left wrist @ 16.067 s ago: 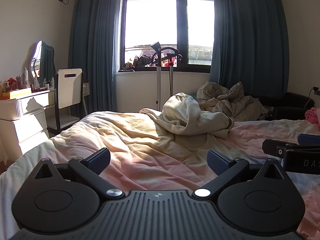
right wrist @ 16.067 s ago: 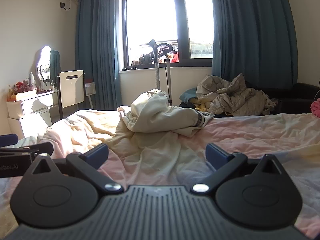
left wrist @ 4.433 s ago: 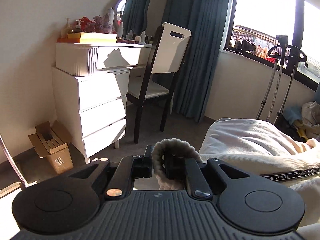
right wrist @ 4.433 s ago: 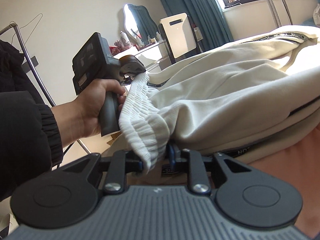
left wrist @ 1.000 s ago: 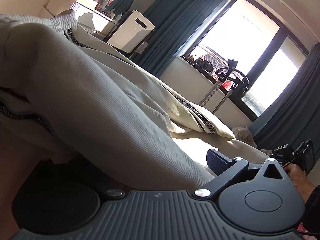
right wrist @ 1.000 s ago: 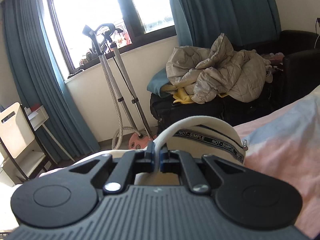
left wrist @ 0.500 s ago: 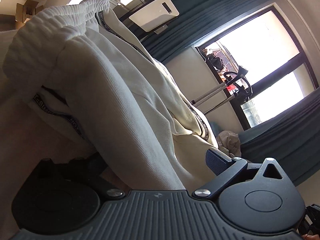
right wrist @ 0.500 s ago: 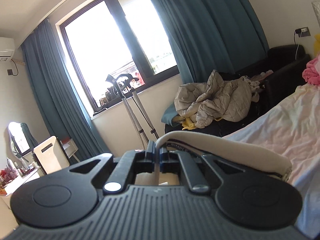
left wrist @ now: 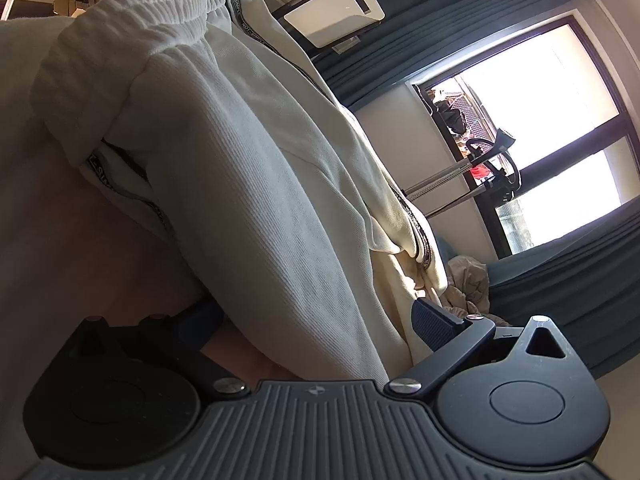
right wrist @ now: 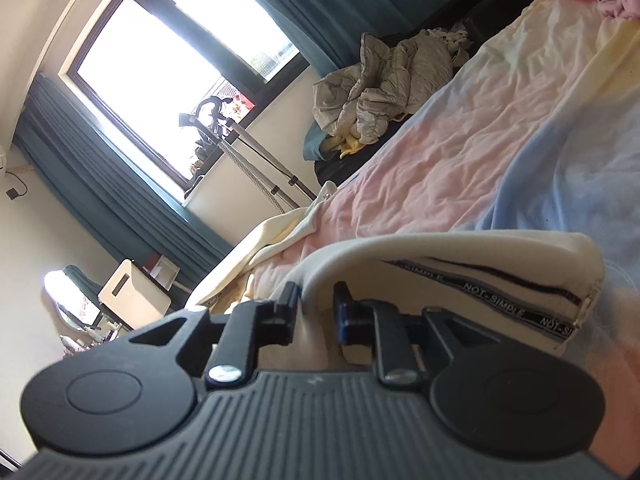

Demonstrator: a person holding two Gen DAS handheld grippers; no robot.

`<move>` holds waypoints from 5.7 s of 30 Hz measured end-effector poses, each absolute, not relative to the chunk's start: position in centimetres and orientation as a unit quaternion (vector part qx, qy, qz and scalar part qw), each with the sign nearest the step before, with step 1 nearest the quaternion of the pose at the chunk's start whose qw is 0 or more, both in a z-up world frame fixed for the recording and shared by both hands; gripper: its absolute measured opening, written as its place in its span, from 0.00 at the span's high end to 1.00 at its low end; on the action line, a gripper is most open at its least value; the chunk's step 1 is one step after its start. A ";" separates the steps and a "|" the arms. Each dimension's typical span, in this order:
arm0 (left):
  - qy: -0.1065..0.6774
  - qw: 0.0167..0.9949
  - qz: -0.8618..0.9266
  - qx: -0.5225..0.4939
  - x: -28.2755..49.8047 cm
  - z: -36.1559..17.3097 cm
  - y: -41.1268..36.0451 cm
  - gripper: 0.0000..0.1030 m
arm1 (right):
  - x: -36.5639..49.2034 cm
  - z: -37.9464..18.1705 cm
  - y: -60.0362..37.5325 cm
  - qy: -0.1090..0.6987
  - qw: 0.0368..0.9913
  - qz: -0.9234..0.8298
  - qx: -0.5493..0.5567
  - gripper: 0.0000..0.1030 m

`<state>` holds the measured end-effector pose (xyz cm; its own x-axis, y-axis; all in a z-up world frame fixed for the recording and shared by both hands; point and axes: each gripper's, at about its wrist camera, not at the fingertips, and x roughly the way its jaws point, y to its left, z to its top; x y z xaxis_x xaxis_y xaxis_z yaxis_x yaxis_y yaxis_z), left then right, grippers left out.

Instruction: Fold clothes

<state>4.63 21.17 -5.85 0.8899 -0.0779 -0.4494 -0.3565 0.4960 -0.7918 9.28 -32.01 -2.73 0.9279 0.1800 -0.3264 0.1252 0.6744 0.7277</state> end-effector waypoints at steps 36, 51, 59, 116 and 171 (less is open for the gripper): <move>0.165 0.824 0.134 -0.525 2.8 6.3 36.8 0.88 | 14.7 6.3 -49.9 0.062 0.901 -0.060 0.424 0.94; 0.269 0.867 0.143 -0.396 -1.0 -1.0 33.9 0.81 | 2.1 -12.6 -54.1 0.236 0.815 -0.127 0.513 0.87; 0.269 0.915 0.135 -0.268 -4.0 2.8 29.0 0.30 | -0.3 -8.6 -54.4 0.249 0.826 -0.149 0.483 0.62; 0.226 0.969 -0.065 -0.083 4.9 2.5 3.3 0.20 | 13.7 4.0 -27.5 0.271 0.905 0.148 0.291 0.31; 0.235 0.947 -0.127 -0.178 10.5 -4.6 6.7 0.16 | 26.0 -6.5 -47.4 0.252 0.884 -0.191 0.345 0.92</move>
